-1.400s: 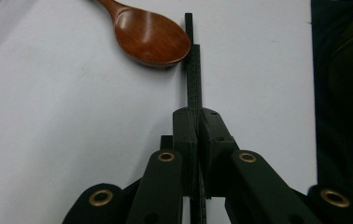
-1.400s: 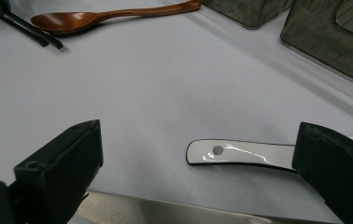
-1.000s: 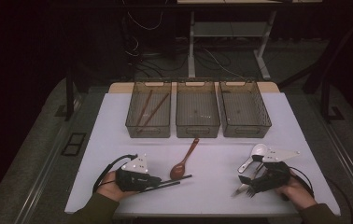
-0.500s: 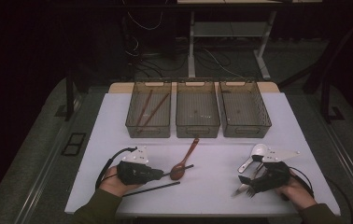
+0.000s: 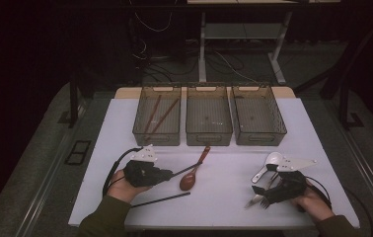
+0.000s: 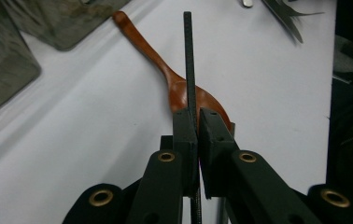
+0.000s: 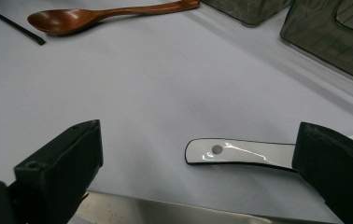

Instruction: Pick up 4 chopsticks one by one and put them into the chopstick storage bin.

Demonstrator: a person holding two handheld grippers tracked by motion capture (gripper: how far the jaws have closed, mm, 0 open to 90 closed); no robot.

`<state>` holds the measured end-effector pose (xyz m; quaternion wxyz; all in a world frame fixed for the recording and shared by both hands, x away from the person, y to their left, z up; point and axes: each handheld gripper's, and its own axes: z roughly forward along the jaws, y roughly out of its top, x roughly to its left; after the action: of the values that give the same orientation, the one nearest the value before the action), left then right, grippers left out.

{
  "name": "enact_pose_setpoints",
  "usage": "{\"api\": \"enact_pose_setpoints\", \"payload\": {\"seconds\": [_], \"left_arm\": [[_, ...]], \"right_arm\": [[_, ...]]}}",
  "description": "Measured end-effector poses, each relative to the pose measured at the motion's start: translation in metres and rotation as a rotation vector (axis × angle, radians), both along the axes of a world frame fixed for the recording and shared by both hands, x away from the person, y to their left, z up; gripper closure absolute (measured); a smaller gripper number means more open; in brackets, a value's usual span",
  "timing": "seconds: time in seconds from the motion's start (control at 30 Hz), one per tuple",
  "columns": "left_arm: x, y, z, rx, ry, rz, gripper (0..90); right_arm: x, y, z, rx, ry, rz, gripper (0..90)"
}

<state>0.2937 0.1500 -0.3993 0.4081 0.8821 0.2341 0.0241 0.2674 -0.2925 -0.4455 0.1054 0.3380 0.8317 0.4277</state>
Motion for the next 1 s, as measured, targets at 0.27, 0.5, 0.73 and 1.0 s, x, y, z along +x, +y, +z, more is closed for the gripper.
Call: {"api": "enact_pose_setpoints", "payload": {"seconds": [0.27, 0.5, 0.73, 1.0], "left_arm": [[0.01, 0.0, 0.009, -0.009, -0.006, 0.057, 85.2], [0.019, 0.001, 0.014, -0.015, -0.012, 0.103, 85.1], [0.031, 0.004, 0.024, -0.038, -0.032, 0.135, 85.1], [0.049, 0.003, 0.035, -0.035, -0.05, 0.176, 85.1]], "right_arm": [[0.0, 0.0, 0.0, 0.002, -0.001, -0.001, 1.8], [0.0, 0.0, 0.0, 0.001, 0.0, -0.002, 1.8], [0.0, 0.0, 0.0, 0.001, 0.001, -0.004, 1.8], [0.0, -0.001, 0.0, 0.002, 0.001, -0.004, 1.8]]}}
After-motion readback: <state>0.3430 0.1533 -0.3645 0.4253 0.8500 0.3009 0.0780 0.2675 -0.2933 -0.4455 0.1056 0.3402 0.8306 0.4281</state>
